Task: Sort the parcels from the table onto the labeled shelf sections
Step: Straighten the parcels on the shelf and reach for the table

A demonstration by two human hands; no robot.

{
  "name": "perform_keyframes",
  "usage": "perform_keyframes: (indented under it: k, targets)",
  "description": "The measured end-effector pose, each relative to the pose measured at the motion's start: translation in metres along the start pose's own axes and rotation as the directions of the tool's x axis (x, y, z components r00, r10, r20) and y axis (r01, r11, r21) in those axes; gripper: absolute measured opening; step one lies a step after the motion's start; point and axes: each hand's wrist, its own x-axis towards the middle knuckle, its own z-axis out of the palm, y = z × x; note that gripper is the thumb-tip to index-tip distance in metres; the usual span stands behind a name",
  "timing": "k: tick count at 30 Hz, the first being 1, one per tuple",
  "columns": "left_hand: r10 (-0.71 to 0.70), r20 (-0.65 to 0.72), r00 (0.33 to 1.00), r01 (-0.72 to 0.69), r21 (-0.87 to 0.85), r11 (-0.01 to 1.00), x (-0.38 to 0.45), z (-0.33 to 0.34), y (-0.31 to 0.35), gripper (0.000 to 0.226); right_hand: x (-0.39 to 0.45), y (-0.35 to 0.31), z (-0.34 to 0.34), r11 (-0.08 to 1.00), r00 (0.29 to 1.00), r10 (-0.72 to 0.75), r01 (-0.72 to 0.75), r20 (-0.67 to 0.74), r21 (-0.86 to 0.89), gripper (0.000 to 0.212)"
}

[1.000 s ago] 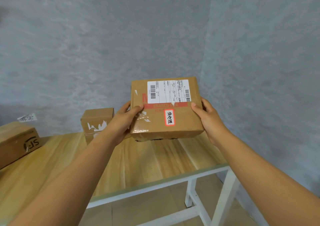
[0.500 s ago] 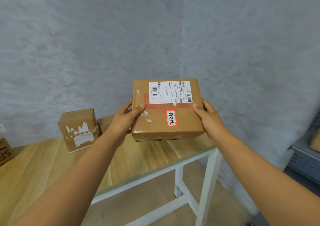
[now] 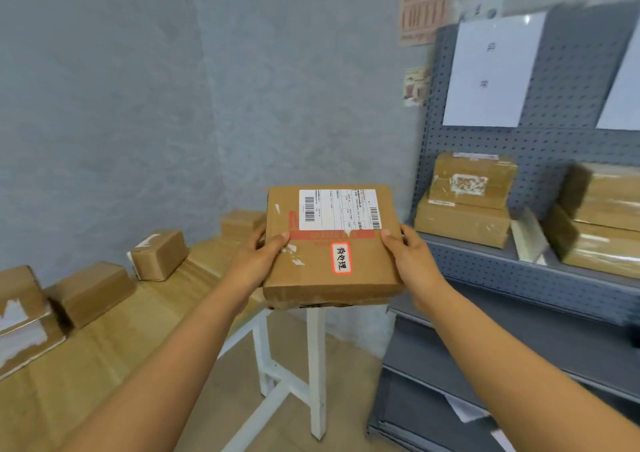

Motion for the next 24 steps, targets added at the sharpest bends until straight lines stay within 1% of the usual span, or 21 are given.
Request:
perform_keyframes:
  k: [3, 7, 11, 13, 16, 18, 19, 24]
  targets:
    - [0.041, 0.099, 0.994, -0.040, -0.012, 0.999, -0.012, 0.036, 0.011, 0.049, -0.022, -0.007, -0.043, 1.000, 0.996, 0.015, -0.016, -0.091, -0.016, 0.040]
    - [0.096, 0.175, 0.980, -0.096, -0.010, 0.995, -0.033, 0.089, 0.036, 0.044, -0.046, -0.018, -0.105, 1.000, 0.981, 0.000, -0.006, -0.196, -0.026, 0.045]
    - [0.151, 0.236, 0.960, -0.154, -0.002, 0.988, -0.057, 0.147, 0.063, 0.050, -0.069, -0.027, -0.168, 0.999, 0.963, -0.039, 0.030, -0.267, -0.038, 0.043]
    - [0.149, 0.265, 0.953, -0.151, -0.014, 0.989, -0.072, 0.180, 0.073, 0.054, -0.083, -0.029, -0.203, 0.999, 0.954, -0.051, 0.045, -0.297, -0.028, 0.041]
    - [0.164, 0.306, 0.938, -0.157, -0.046, 0.986, -0.099, 0.233, 0.085, 0.054, -0.101, -0.032, -0.262, 0.998, 0.942, -0.065, 0.062, -0.330, -0.021, 0.029]
    - [0.173, 0.324, 0.930, -0.159, -0.071, 0.985, -0.118, 0.271, 0.093, 0.052, -0.113, -0.036, -0.303, 0.998, 0.931, -0.064, 0.058, -0.359, -0.027, 0.022]
    - [0.179, 0.331, 0.927, -0.162, -0.077, 0.984, -0.127, 0.290, 0.096, 0.049, -0.118, -0.037, -0.324, 0.997, 0.924, -0.071, 0.062, -0.376, -0.035, 0.022]
    - [0.199, 0.369, 0.908, -0.175, -0.098, 0.980, -0.164, 0.374, 0.110, 0.035, -0.140, -0.034, -0.410, 0.994, 0.892, -0.102, 0.071, -0.441, -0.085, 0.032]
